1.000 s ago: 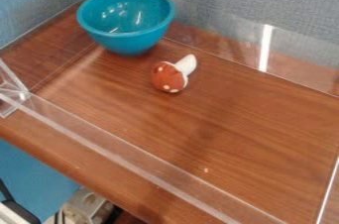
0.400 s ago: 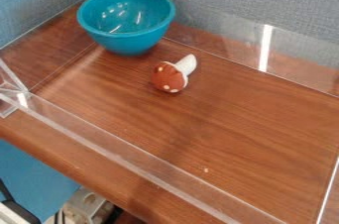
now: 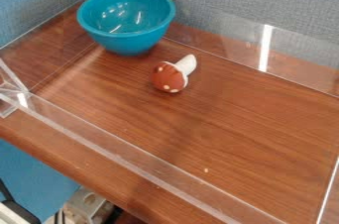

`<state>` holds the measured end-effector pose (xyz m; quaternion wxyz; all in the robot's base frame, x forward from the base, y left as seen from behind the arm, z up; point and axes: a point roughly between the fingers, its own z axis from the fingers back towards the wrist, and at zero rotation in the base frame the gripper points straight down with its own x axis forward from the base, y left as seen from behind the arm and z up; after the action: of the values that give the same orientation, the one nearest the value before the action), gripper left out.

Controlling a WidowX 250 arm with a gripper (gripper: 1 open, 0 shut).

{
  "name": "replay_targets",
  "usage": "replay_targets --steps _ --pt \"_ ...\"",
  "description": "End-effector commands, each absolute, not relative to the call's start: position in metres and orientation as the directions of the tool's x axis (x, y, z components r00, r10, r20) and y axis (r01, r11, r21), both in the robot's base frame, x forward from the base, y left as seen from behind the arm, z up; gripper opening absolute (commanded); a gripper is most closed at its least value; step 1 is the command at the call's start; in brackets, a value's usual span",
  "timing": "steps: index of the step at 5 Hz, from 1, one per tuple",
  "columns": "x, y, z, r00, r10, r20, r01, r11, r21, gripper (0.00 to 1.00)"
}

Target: Put the yellow object in the blue bowl

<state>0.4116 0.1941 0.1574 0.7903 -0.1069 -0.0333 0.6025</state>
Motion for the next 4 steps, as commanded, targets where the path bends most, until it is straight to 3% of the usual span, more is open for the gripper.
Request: replay_targets --steps 1,3,4 --pt "0.4084 0.1875 0.2046 0.152 0.988 -0.012 -0.950 0.142 -0.276 0.00" --pt "0.4009 0.1830 0.2043 0.021 1.000 -0.015 -0.959 0.016 -0.282 0.00" --pt "0.4012 0.1874 0.2060 0.057 0.998 -0.017 -0.957 0.050 -0.284 0.00"
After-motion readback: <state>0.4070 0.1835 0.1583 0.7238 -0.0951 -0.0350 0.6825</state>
